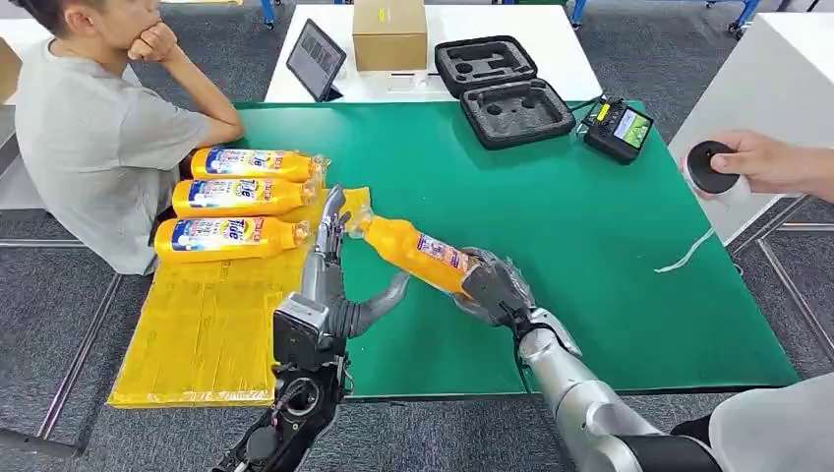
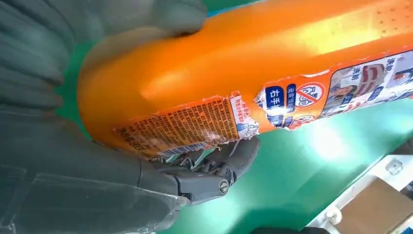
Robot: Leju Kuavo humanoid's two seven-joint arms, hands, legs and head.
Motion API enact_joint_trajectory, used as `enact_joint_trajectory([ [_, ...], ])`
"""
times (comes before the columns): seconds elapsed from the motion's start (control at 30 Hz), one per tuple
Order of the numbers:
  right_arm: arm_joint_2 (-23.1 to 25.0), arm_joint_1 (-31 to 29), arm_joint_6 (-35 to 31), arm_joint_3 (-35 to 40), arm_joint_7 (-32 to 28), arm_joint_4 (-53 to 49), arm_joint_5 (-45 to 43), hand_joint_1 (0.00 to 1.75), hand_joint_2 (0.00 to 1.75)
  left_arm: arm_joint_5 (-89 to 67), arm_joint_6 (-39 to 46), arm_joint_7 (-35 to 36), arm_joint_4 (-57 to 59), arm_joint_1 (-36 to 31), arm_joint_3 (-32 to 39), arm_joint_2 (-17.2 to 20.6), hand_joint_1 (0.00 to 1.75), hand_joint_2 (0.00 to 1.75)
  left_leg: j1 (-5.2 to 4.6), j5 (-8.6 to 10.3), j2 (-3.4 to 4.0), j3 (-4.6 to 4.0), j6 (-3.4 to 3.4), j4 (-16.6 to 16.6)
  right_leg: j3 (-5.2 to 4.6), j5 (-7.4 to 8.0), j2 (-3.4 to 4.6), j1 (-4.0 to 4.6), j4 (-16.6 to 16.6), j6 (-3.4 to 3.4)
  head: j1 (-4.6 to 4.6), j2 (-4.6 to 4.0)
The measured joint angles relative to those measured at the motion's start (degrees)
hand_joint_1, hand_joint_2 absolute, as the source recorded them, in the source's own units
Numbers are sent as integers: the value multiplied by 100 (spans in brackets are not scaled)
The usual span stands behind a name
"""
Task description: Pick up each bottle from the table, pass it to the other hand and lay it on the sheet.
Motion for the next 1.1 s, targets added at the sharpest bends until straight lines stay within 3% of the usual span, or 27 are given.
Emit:
enact_joint_trajectory([
  [0.53,46,138,46,-188,-247,0,-767,175,175,422,310,2,-46,152,418,-144,0,175,0,0,0,-1,0,0,-1,0,-1,-1,0,0,0,0],
  [0.73,96,227,116,-181,-282,-85,-1161,175,175,1458,94,9,805,39,601,-267,0,175,0,0,0,0,0,0,-1,0,0,-1,0,0,2,0],
  [1.1,203,593,286,302,-282,-610,-2099,175,175,1926,15,9,2116,-247,649,-442,0,175,0,0,0,-14,0,0,-12,0,-1,-1,0,0,0,0],
])
